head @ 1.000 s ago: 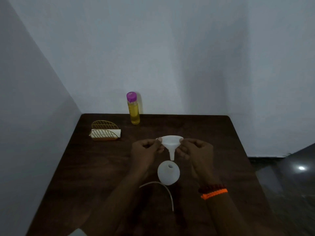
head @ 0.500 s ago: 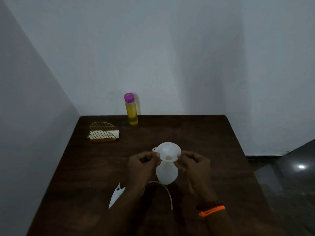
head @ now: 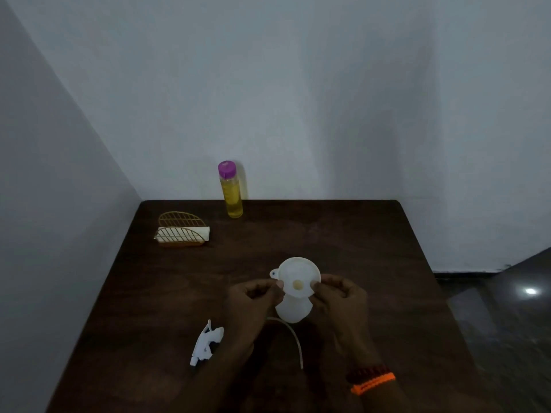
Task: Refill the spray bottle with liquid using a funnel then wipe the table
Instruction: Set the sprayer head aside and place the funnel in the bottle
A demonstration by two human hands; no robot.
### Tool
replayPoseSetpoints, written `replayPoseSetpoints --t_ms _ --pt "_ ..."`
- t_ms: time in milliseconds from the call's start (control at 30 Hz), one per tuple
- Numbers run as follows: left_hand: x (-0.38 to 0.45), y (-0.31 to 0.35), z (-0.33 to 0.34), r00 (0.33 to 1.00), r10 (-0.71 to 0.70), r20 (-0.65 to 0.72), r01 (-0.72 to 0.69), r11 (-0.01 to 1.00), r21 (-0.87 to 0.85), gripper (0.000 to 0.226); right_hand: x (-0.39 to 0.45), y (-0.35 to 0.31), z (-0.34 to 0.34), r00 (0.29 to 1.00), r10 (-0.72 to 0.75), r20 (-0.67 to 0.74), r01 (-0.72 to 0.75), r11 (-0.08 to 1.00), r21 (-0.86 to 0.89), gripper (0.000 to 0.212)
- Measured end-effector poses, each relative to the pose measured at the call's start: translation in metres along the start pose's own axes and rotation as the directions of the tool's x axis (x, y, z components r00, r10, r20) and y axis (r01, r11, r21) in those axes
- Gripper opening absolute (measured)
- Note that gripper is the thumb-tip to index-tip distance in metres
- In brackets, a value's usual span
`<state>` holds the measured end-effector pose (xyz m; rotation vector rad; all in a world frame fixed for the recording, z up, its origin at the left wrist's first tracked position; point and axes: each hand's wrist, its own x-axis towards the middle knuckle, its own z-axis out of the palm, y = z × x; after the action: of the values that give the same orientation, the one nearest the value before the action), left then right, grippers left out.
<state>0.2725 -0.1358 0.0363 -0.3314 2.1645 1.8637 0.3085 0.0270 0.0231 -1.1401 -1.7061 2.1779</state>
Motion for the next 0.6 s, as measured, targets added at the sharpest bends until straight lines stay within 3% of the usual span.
replayPoseSetpoints --t_ms 233,433,500,600 --pt "0.011 -0.004 -0.014 0.993 -0.107 0.049 0.111 0.99 -0.088 0.015 0.015 -0.008 -0.005 0.997 -0.036 -0.07 0.036 0.999 0.004 0.011" --pt "0.052 -0.005 -0.033 0.973 -0.22 -0.072 0.206 0.964 -0.168 0.019 0.057 -0.035 0.004 0.991 -0.085 -0.101 0.076 0.993 -0.089 0.012" --pt "0.071 -0.005 -0.041 0.974 -0.205 -0.099 0.19 0.971 -0.145 0.014 0.077 -0.043 0.016 0.989 -0.13 -0.075 0.117 0.981 -0.158 0.011" --pt "0.104 -0.003 -0.051 0.981 -0.127 -0.149 0.127 0.992 -0.014 0.009 0.107 -0.055 0.038 0.985 -0.156 0.075 0.172 0.936 -0.306 0.011"
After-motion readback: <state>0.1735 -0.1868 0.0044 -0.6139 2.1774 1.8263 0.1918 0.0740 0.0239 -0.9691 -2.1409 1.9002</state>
